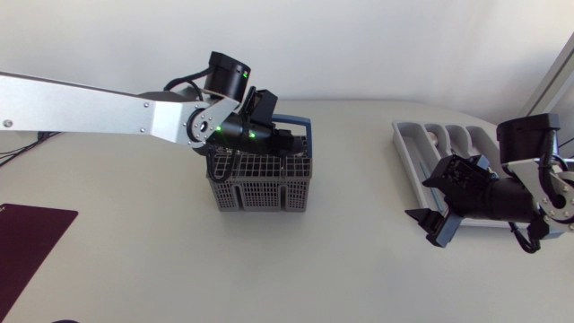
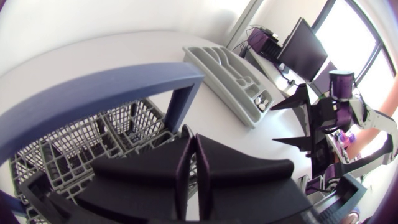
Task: Transfer all utensils from the basket to the drawer tray.
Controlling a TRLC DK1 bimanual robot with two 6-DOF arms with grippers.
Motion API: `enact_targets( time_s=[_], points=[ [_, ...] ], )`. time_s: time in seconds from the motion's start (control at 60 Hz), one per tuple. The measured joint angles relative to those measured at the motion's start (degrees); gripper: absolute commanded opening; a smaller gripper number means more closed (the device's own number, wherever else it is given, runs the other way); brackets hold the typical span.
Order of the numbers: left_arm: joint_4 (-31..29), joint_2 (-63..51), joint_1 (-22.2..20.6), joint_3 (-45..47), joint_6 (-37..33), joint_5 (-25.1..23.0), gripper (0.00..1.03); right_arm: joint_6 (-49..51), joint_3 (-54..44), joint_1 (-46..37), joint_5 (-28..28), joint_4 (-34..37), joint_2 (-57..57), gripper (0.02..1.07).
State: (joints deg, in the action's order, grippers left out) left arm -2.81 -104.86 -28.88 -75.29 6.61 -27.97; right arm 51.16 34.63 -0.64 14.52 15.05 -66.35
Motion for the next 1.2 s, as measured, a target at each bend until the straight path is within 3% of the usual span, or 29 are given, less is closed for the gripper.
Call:
enact_targets(
  time_s=[0.533,0.933,1.2],
  points=[
    [10.16,7.82,7.06,4.46,11.54,-20.06,0.04,-7.82,0.15,9.31,-0.31,0.0,3.63,0.92],
    [9.99,14.38,7.34,9.75,12.2,-26.6,0.04,-16.13,5.35,13.81,13.2,3.26,7.58,0.92],
    [3.23,17.2,4.28,12.09,5.57,-29.03,0.04,-17.38,7.8,18.45,19.43,7.37,7.58,0.92]
  ],
)
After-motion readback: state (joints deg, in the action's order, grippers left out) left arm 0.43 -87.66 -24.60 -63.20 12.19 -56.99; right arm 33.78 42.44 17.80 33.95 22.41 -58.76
